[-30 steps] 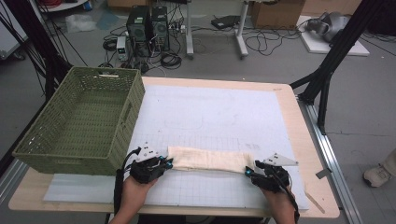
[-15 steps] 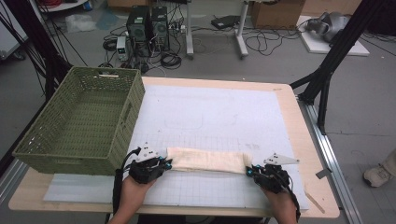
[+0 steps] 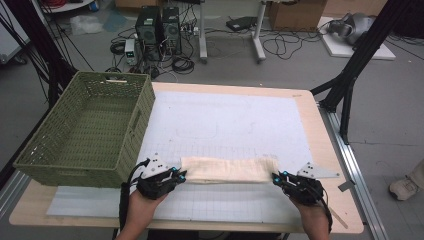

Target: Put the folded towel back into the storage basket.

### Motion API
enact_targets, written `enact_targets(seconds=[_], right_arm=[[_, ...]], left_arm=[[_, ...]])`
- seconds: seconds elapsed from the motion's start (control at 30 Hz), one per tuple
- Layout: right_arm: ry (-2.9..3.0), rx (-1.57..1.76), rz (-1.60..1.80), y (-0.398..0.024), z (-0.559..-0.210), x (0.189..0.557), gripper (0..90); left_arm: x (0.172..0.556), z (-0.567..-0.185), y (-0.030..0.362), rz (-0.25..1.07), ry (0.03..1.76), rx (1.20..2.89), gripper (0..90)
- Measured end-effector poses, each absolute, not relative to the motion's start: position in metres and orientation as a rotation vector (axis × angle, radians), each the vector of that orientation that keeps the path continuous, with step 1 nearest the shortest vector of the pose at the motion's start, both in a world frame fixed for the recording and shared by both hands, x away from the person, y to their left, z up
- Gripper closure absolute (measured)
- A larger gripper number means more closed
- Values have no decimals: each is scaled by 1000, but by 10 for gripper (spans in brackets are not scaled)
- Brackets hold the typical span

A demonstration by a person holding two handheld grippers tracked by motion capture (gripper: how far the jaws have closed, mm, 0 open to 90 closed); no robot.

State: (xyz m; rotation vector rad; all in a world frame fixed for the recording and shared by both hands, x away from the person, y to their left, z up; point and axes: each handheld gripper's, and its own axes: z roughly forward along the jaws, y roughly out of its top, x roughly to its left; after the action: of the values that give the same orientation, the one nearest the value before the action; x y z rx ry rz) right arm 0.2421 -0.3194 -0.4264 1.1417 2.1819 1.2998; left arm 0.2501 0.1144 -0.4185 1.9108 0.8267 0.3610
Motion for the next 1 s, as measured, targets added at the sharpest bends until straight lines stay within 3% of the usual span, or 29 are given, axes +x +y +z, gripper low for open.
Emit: enact_targets(seconds=[0.67,1.0], right_arm=[[2078,950,1453,-332,-404,242,814],[2046,915,1512,-325,-384,270,816]], left_arm=[[234,-397,122,415,679,1829,825],[230,-381,131,447,635,1761,825]])
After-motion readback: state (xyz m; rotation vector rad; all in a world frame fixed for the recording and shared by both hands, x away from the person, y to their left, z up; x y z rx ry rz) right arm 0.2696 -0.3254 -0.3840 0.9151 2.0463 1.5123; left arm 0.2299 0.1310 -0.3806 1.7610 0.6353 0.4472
